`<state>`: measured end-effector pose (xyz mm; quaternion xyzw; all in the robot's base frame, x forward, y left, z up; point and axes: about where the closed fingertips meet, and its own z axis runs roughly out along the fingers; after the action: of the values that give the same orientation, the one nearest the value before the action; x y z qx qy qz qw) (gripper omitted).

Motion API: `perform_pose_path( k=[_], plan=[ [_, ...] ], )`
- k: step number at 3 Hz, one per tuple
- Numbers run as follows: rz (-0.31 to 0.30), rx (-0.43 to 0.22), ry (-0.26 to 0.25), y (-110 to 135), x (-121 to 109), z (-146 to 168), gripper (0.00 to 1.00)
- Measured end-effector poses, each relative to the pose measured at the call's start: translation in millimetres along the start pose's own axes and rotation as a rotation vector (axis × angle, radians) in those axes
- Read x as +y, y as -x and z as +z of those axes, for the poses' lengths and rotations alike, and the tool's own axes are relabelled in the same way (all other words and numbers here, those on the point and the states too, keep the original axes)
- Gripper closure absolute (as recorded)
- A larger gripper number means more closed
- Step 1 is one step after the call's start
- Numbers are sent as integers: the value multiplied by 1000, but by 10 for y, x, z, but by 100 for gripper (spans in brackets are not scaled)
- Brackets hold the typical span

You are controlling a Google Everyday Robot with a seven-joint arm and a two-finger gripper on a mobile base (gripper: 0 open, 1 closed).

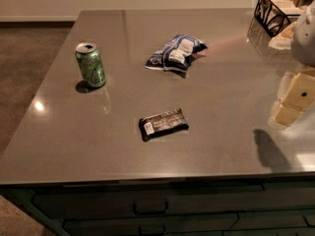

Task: Knock green can over

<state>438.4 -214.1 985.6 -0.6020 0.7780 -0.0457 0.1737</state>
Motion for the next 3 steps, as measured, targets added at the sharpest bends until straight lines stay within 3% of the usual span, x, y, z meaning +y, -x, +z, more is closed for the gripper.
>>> perform_pose_path(
  k=[1,2,3],
  plan=[
    [-4,-3,-1,25,-2,-9,0],
    [-24,-63,-5,351,-30,34,0],
    [-50,-112,-20,911,-60,140,0]
  ],
)
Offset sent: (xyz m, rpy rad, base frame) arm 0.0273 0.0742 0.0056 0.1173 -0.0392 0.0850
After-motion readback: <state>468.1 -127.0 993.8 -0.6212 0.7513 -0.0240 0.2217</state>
